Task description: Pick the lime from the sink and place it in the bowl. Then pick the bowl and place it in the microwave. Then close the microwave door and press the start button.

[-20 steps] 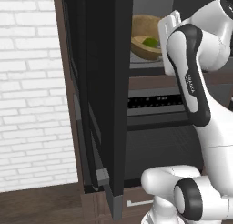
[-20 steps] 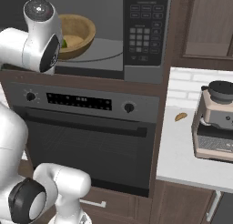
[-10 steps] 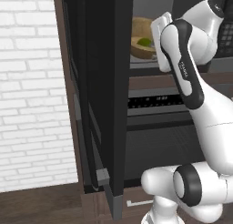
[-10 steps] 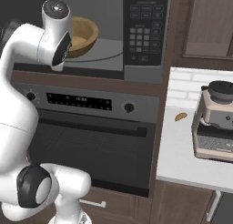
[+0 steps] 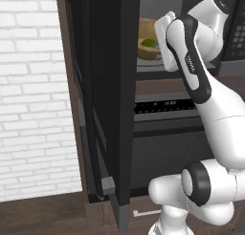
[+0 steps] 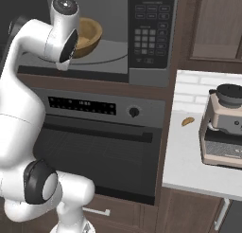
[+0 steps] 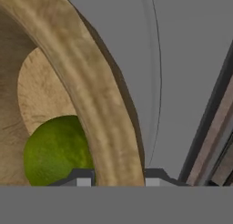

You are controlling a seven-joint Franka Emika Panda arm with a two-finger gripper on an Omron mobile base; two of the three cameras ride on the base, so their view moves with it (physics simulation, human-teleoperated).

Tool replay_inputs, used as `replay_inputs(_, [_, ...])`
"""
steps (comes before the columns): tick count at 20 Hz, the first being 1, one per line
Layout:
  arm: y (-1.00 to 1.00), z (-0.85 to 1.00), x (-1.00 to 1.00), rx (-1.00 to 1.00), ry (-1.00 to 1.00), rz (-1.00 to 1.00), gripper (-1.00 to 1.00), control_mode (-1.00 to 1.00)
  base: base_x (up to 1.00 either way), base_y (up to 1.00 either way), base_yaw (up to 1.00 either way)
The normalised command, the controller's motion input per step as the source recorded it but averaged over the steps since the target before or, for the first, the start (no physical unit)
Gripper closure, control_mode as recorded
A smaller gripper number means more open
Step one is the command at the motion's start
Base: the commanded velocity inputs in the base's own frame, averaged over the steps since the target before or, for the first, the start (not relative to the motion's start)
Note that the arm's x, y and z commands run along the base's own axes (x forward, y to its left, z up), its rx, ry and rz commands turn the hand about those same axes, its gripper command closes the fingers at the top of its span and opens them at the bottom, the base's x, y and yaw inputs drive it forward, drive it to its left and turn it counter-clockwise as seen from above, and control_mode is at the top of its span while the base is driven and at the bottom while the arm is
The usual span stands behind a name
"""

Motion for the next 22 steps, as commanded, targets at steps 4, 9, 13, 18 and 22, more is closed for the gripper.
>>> replay_inputs(4, [0.0,-0.03,-0.13,0.0,-0.06,0.01,-1.0,-1.0,0.0,0.0,0.0])
replay_inputs(9, [0.08,-0.12,-0.29,0.0,-0.06,0.01,-1.0,-1.0,0.0,0.0,0.0])
replay_inputs(13, [0.03,-0.04,-0.5,0.0,-0.14,0.0,-1.0,-1.0,0.0,0.0,0.0])
replay_inputs(18, [0.0,0.0,-0.73,0.0,-0.22,0.0,-1.0,-1.0,0.0,0.0,0.0])
replay_inputs(22, [0.01,0.0,-0.61,0.0,-0.19,0.0,-1.0,-1.0,0.0,0.0,0.0])
